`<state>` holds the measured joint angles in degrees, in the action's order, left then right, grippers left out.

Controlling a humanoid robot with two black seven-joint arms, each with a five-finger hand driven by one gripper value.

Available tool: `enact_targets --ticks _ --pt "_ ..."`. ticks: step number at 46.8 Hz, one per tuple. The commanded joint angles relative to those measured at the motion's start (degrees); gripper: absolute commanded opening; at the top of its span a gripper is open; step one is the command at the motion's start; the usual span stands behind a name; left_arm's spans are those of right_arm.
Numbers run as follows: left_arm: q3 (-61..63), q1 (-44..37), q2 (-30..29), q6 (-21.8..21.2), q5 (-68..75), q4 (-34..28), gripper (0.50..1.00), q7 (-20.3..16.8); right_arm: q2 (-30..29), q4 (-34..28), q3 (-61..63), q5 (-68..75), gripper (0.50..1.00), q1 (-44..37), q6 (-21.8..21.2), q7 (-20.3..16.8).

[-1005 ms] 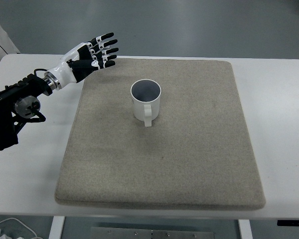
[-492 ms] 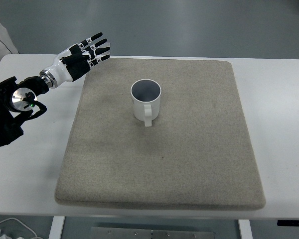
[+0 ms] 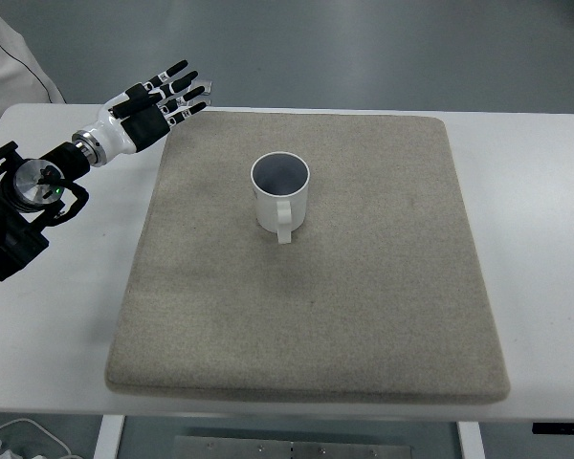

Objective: Flip white cup upright

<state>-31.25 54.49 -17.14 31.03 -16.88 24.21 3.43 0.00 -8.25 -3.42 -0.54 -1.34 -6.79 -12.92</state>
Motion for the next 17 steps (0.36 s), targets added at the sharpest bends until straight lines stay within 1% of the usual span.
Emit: enact_targets --ticks 1,12,17 --pt "0.05 0.0 0.0 0.0 0.0 -0.13 0.994 -0.01 0.0 -0.28 -0.01 -0.17 0.93 0.11 -0.07 0.0" --pt "0.13 0.0 0.0 -0.09 0.0 -0.3 0.994 -0.01 0.0 -0.71 -0.01 -0.17 0.93 0.55 -0.15 0.0" --pt "0.22 -0.09 0.0 -0.44 0.0 -0.3 0.994 -0.01 0.0 -2.03 -0.01 -0.17 0.93 0.64 -0.07 -0.18"
